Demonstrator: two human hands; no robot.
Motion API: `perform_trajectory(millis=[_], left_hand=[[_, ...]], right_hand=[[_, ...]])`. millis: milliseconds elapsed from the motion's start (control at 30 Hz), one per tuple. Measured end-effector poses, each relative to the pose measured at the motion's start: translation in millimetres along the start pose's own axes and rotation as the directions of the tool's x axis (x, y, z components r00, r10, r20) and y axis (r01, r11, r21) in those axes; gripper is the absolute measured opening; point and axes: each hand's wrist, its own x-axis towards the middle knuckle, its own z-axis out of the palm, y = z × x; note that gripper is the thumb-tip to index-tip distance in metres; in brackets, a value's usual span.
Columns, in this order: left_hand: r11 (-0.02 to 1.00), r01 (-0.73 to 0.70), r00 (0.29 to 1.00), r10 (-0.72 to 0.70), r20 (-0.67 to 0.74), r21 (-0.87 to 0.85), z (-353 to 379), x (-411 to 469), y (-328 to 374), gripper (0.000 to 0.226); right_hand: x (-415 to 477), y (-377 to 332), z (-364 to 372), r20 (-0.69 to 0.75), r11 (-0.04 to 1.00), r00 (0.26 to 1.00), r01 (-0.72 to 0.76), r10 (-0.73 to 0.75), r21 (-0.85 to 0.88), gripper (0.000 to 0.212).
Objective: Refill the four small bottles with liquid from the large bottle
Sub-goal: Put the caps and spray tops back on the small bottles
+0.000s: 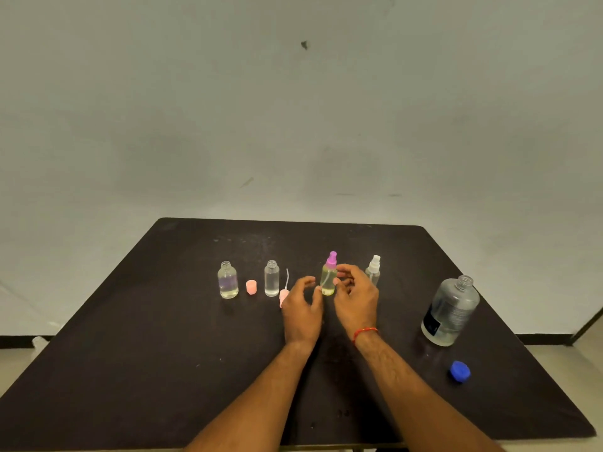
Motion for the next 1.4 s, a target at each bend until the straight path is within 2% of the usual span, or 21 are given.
perform_trajectory(millis=[167, 333, 500, 767, 900, 1100, 1300, 1400], left_hand=[[0.998, 0.016, 0.996, -0.021, -0.082, -0.062, -30.9, -9.2, -6.3, 0.010], [0.999, 0.035, 0.989, -0.039, -0.144, -0.031, -74.1, -1.7, -17.5, 0.015], [0.996, 0.086, 0.986, -0.087, -0.142, -0.007, -102.8, 13.2, -35.1, 0.010], [0.993, 0.057, 0.998, -0.056, -0.015, 0.101, -96.5, 30.3, -30.2, 0.050], [0.988, 0.073, 0.997, -0.076, 0.018, 0.134, -89.0, 38.8, -27.8, 0.055], [0.985, 0.068, 0.997, -0.072, 0.019, 0.160, -80.3, 48.4, -26.6, 0.031], [0.987, 0.040, 0.998, -0.046, 0.032, 0.157, -80.2, 47.7, -32.6, 0.029], [0.988, 0.032, 0.998, -0.039, 0.045, 0.149, -80.0, 47.5, -33.9, 0.031]], right_hand=[[-14.9, -2.9, 11.9, 0.056, 1.000, 0.998, 0.009, -0.009, -0.003, 0.022], [-30.5, -12.5, 34.9, 0.126, 1.000, 0.992, -0.007, 0.007, 0.002, 0.018], [-39.3, -19.4, 57.2, 0.182, 0.994, 0.983, 0.027, -0.006, -0.108, 0.020], [-38.2, -15.0, 79.7, 0.199, 0.957, 0.980, 0.052, 0.006, -0.285, 0.025], [-39.2, -11.0, 85.5, 0.219, 0.936, 0.975, 0.036, 0.044, -0.350, 0.024], [-34.2, -11.5, 90.3, 0.198, 0.929, 0.978, 0.013, 0.065, -0.370, 0.022], [-34.8, -17.1, 75.3, 0.113, 0.945, 0.992, -0.018, 0.058, -0.325, 0.019], [-27.6, -27.2, 56.3, 0.037, 0.972, 0.999, 0.015, -0.007, -0.234, 0.018]])
